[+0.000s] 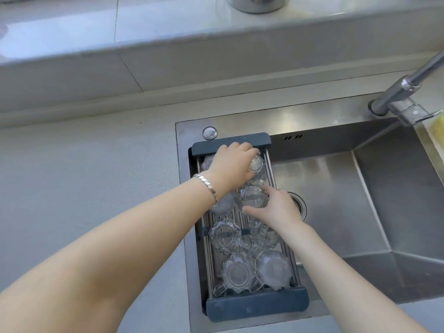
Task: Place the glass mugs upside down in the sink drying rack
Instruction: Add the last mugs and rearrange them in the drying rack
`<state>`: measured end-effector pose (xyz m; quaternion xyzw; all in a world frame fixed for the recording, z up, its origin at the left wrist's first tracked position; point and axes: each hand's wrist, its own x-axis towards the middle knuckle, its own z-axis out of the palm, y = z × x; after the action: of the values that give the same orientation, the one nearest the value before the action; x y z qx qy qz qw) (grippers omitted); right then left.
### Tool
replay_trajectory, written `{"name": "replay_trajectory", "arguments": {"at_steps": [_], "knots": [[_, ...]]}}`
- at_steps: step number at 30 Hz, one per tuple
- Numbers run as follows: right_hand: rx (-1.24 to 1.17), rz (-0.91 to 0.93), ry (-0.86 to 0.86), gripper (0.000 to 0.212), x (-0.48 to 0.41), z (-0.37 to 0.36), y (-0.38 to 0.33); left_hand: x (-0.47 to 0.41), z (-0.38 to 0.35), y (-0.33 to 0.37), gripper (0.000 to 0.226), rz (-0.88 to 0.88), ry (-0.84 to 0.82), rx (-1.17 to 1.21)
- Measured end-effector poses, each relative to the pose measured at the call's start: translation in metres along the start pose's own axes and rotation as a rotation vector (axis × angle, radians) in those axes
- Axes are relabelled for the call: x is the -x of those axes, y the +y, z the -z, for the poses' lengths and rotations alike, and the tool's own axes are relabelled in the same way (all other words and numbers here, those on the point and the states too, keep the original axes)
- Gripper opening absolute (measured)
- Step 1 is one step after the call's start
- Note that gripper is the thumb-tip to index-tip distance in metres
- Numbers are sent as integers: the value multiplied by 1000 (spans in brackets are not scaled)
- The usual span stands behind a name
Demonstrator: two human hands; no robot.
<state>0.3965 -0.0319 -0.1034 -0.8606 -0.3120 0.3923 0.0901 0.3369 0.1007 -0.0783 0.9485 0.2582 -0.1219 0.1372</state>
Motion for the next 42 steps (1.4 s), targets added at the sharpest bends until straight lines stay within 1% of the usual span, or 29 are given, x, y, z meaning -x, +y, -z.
{"name": "replay_trajectory", "arguments": {"at_steps": [2,3,5,8,10,13,16,18,20,23,25,27,30,31,33,35,37,38,40,42], "knots": [[11,9,5,86,0,0,0,-14,-8,3,66,-55,-107,-125],[10,10,6,86,0,0,0,-19,-12,4,67,-67,-133,-178],[7,19,12,86,0,0,0,-24,-13,5,65,-84,-140,-226],[9,35,18,86,-2,1,0,-21,-9,3,53,-118,-122,-281],[-3,43,15,86,-3,1,0,-14,-12,-2,54,-123,-96,-271],[-80,67,43,86,-3,0,1,-6,-20,-6,62,-88,-82,-159],[-141,64,79,84,-4,-1,1,-7,-17,-9,68,-62,-115,-35],[-161,60,91,83,-4,-3,0,-8,-14,-14,70,-74,-133,-3],[-171,62,80,83,-4,-4,0,-9,-13,-15,70,-98,-142,-24],[-148,55,49,83,-3,-4,2,-16,-10,-2,62,-111,-199,-152],[-137,62,49,84,-2,-4,4,-22,-7,8,58,-83,-233,-198],[-129,76,53,84,-2,-5,5,-26,-7,10,57,-55,-235,-188],[-116,92,39,84,-3,-2,4,-17,-12,2,69,-57,-199,-160],[-107,100,28,85,-4,0,3,-11,-14,-2,75,-81,-184,-163],[-83,119,-3,86,-4,3,3,5,-15,-9,80,-141,-128,-195],[-76,138,-20,87,-1,7,4,26,-15,-15,78,-118,-6,-127],[-76,165,-8,81,5,10,8,52,-15,-16,70,15,114,51],[-79,185,1,76,10,11,11,67,-17,-15,64,81,148,146],[-87,226,14,62,22,11,19,98,-23,-11,52,140,145,271],[-55,265,32,54,35,9,29,126,-33,-6,47,151,39,287]]}}
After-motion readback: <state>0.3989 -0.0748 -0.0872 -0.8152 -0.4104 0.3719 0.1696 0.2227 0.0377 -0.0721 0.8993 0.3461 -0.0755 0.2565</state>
